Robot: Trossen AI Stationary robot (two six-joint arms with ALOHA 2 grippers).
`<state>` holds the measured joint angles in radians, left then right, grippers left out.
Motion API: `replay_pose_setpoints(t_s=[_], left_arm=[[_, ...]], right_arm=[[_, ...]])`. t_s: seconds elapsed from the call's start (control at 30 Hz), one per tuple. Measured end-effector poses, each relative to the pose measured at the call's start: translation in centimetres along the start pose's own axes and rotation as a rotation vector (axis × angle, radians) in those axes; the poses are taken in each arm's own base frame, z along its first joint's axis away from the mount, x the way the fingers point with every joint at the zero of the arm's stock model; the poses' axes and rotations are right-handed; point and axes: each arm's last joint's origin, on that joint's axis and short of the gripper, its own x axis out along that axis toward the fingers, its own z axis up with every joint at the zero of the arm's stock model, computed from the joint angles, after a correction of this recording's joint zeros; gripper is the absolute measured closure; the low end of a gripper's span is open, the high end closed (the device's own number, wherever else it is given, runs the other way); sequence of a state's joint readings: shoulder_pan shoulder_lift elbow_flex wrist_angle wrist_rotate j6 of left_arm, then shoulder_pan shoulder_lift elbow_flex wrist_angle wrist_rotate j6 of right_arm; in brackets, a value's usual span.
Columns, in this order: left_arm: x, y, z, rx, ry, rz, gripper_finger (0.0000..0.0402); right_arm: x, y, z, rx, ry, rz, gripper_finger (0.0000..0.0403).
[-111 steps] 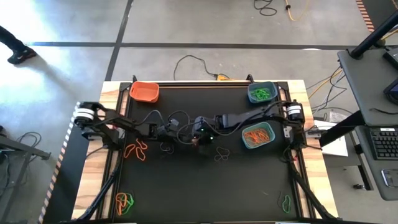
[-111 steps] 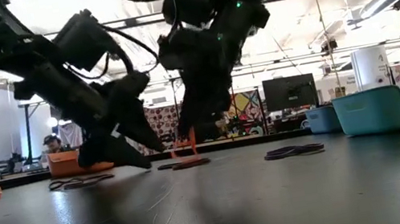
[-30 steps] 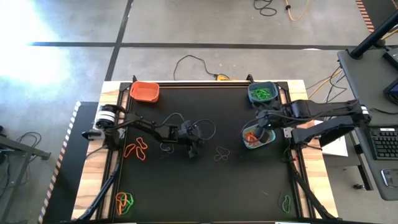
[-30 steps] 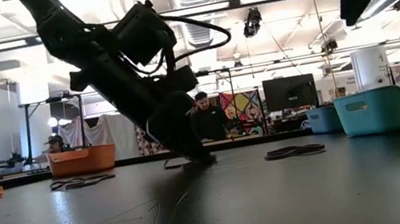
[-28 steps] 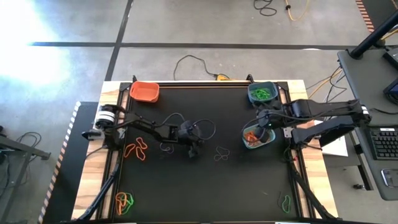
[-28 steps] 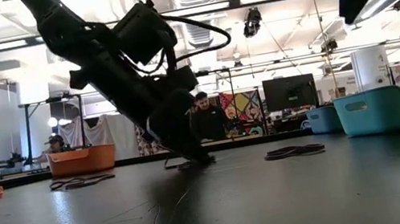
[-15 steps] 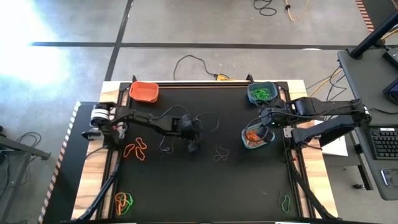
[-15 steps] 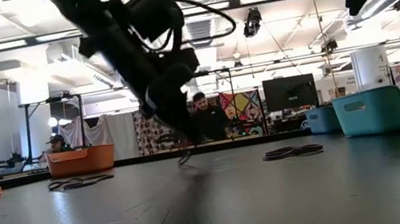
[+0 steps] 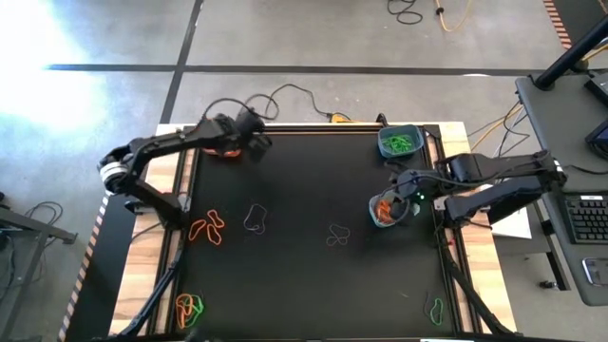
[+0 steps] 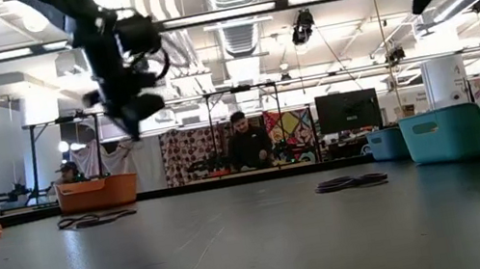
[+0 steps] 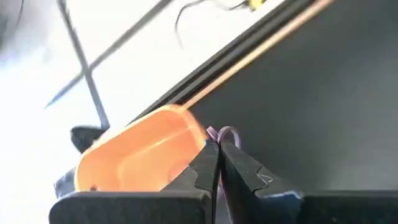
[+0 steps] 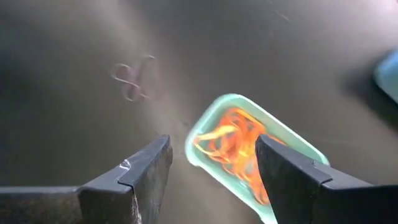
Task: Sort rubber bands into baskets
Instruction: Put the purple rubber band into the orange bin
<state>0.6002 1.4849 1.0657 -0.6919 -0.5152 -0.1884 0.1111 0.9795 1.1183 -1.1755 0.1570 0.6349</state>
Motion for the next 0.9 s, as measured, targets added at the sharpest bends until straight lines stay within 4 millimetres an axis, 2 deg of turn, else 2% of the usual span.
replay_pose_setpoints(t_s=[0.23,0.5,0.73,0.9], left_arm=[[4.0,3.3,-0.4,-0.164,0.153,0.095,0.0402],[8.1,6.1,-1.4,-0.214,0.291,0.166,0.0401],[10.3,6.9,-1.9,-0.226,0.345,0.186,0.0399],[11.2,6.8,-2.0,-0.176,0.361,0.178,0.0366]], right_arm=[[1.1,2.9,-0.4,0.019,-0.071,0.136,0.018],[1.1,7.0,-3.0,0.103,-0.006,0.247,0.019],[2.2,10.2,-5.3,0.173,-0.02,0.214,0.0193],[2.9,11.9,-5.6,0.197,0.006,0.192,0.0193]])
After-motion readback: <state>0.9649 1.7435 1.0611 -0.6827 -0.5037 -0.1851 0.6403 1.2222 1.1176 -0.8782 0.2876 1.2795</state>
